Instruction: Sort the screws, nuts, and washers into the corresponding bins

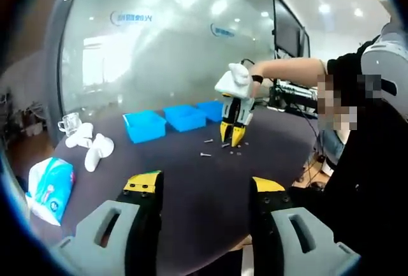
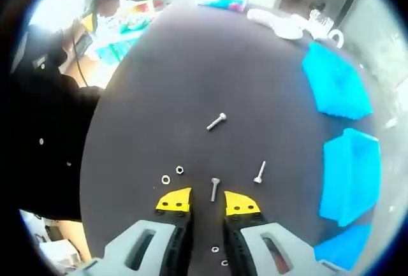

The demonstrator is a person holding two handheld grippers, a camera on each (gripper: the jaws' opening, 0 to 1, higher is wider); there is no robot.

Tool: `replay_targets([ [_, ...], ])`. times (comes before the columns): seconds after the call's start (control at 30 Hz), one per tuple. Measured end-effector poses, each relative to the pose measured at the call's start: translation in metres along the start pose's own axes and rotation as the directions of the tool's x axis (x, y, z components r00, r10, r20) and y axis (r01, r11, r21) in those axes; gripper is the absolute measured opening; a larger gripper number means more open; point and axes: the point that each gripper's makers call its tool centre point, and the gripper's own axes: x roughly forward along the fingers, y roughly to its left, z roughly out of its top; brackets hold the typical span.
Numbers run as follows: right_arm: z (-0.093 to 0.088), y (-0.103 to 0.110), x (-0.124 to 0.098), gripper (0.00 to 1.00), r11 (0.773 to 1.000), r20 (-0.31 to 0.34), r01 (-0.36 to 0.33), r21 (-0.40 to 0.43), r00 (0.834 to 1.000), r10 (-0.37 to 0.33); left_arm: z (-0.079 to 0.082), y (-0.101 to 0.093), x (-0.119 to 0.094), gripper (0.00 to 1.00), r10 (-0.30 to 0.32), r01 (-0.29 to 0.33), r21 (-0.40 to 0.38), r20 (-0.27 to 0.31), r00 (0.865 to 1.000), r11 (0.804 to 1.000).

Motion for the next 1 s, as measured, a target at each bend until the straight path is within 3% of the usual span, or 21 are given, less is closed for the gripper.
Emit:
replay_targets([
  [0.17, 0.001, -0.004, 0.002, 0.04, 1.0, -0.014, 0.002, 0.006, 1.0, -0.001, -0.002, -0.001, 0.001, 0.53, 0.0, 0.0, 0.004, -0.002, 1.0, 1.0],
  [0.87, -0.002, 0.0, 0.003, 0.0, 1.0, -0.017, -0.018, 0.007, 1.0, 0.018, -0.005, 0.002, 0.0, 0.52, 0.005, -0.005, -0.007, -0.004, 1.0, 1.0],
  [1.0, -0.003, 0.001, -0.006, 0.0, 0.999, 0.023, -0.008, 0.036, 1.0, 0.007, -0.003, 0.003, 0.0, 0.52, 0.008, -0.008, -0.004, 0.002, 1.0, 1.0],
])
